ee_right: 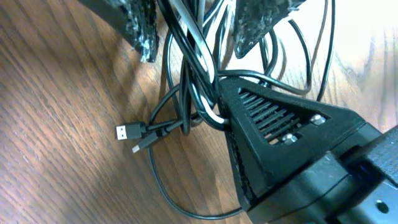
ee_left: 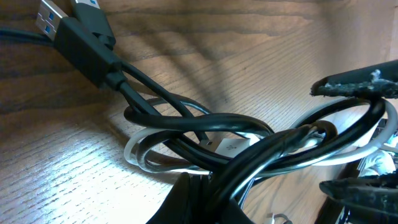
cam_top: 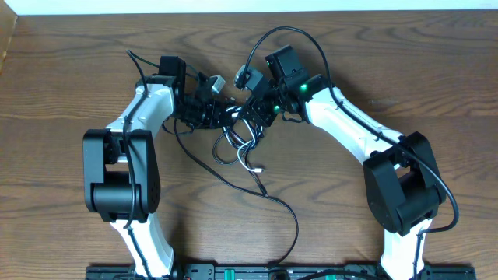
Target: Untangle cables
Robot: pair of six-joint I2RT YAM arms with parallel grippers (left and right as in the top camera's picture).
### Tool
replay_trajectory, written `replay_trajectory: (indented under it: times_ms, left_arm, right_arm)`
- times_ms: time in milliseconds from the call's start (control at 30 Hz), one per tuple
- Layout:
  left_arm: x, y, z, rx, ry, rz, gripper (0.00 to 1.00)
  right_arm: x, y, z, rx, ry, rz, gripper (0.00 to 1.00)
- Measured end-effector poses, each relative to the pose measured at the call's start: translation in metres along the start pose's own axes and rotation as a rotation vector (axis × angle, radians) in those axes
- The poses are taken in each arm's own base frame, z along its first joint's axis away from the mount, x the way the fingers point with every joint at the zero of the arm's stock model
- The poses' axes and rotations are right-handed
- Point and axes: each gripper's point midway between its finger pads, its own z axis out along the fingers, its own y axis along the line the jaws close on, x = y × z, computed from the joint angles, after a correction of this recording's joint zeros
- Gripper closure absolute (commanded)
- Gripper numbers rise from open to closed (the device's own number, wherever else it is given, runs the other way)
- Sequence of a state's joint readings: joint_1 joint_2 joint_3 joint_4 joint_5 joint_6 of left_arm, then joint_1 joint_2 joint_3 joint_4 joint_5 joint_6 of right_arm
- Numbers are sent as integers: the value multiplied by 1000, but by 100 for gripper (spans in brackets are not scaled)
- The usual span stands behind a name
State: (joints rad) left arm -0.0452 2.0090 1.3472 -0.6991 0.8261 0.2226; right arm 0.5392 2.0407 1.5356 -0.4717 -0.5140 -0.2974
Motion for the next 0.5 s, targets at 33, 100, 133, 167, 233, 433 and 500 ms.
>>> replay_trajectory:
  times_ms: [33, 100, 133, 167, 233, 433, 500]
  left_arm:
    - [0, 0, 0, 0, 0, 0, 93]
    - [0, 0, 0, 0, 0, 0, 92]
    - [0, 0, 0, 0, 0, 1, 92]
    - [0, 0, 0, 0, 0, 2, 92]
    - [0, 0, 0, 0, 0, 3, 93]
    - [0, 0, 0, 0, 0, 3, 92]
    - [0, 0, 0, 1, 0, 4, 92]
  right_arm:
    - [0, 0, 0, 0, -1, -5, 66]
    - [0, 0, 0, 0, -1, -13, 66]
    - [0, 0, 0, 0, -2, -15, 66]
    - [0, 0, 1, 1, -3, -19, 66]
    - [1, 0, 1, 1, -3, -25, 70]
    - [4, -3, 3, 20, 3, -51, 73]
    - [7, -4, 4, 26, 9, -53, 73]
